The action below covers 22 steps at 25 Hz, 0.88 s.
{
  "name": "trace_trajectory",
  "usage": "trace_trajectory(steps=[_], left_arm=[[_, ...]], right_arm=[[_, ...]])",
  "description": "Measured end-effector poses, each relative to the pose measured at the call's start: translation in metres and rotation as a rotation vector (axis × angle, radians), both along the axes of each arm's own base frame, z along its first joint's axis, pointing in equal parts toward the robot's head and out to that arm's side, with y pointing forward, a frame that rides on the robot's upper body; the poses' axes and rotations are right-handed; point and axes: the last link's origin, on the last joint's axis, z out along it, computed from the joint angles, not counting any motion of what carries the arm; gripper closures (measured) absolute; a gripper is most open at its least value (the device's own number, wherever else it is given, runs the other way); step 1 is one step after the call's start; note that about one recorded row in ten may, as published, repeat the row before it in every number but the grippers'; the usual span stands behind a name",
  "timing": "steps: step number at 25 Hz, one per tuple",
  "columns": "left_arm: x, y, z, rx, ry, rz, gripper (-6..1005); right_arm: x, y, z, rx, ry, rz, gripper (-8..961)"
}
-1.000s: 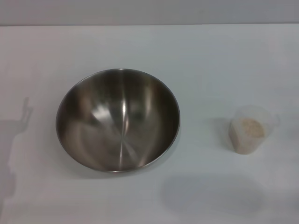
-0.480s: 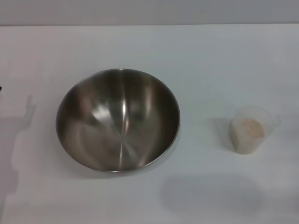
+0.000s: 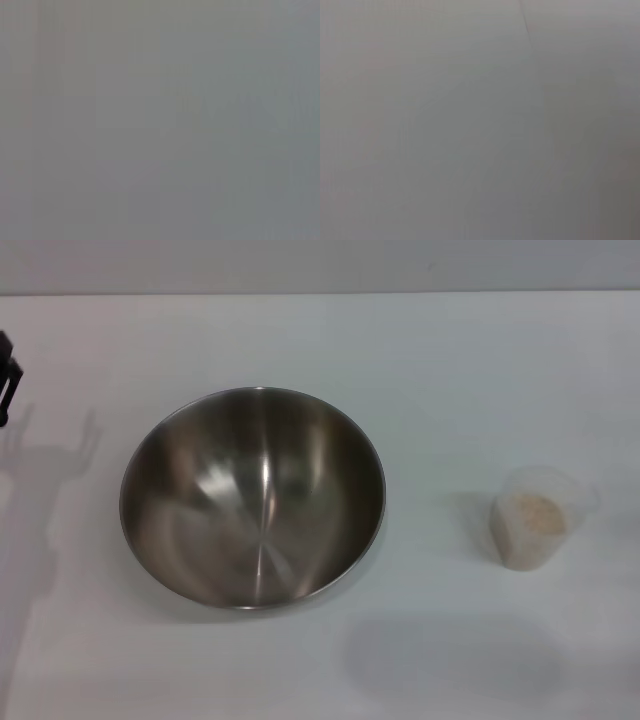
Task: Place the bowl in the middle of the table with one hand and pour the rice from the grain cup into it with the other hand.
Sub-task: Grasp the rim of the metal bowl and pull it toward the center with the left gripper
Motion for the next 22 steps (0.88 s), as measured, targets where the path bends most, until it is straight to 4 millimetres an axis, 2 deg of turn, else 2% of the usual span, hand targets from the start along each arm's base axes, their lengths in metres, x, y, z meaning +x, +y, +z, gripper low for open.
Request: trace_trajectory(steps=[5,6,10,12,13,14,15,17,18,22], left_arm=[[0.007,0.019,0.005,-0.032,0.042,0.055,197],[0.019,0.03,0.005,-0.05,0.125,0.124,198],[0.041,0.04,0.006,-0.109,0.201,0.161,200],[0.052,0.045,0.009,-0.147,0.194,0.171,200],[0.064,0.051,0.012,-0.201,0.175,0.187,200],[0.064,0.051,0.012,-0.201,0.175,0.187,200],[0.074,0.055,0.016,-0.238,0.157,0.194,200],[0.078,0.057,0.017,-0.255,0.152,0.196,200],[0.088,0.064,0.023,-0.297,0.128,0.201,200],[0.101,0.072,0.031,-0.358,0.07,0.218,201]], right_arm=[[-0.001,0.002,-0.001,-0.003,0.001,0.007,113],[-0.001,0.002,-0.001,-0.003,0.001,0.007,113],[-0.002,0.004,-0.002,-0.008,0.008,0.011,114],[-0.003,0.005,-0.003,-0.01,0.009,0.012,114],[-0.003,0.005,-0.003,-0.011,0.01,0.014,114],[-0.003,0.005,-0.003,-0.011,0.01,0.014,114],[-0.003,0.005,-0.003,-0.012,0.011,0.014,114],[-0.004,0.006,-0.004,-0.012,0.013,0.016,114],[-0.004,0.006,-0.004,-0.013,0.015,0.017,113],[-0.005,0.007,-0.004,-0.013,0.016,0.018,113]])
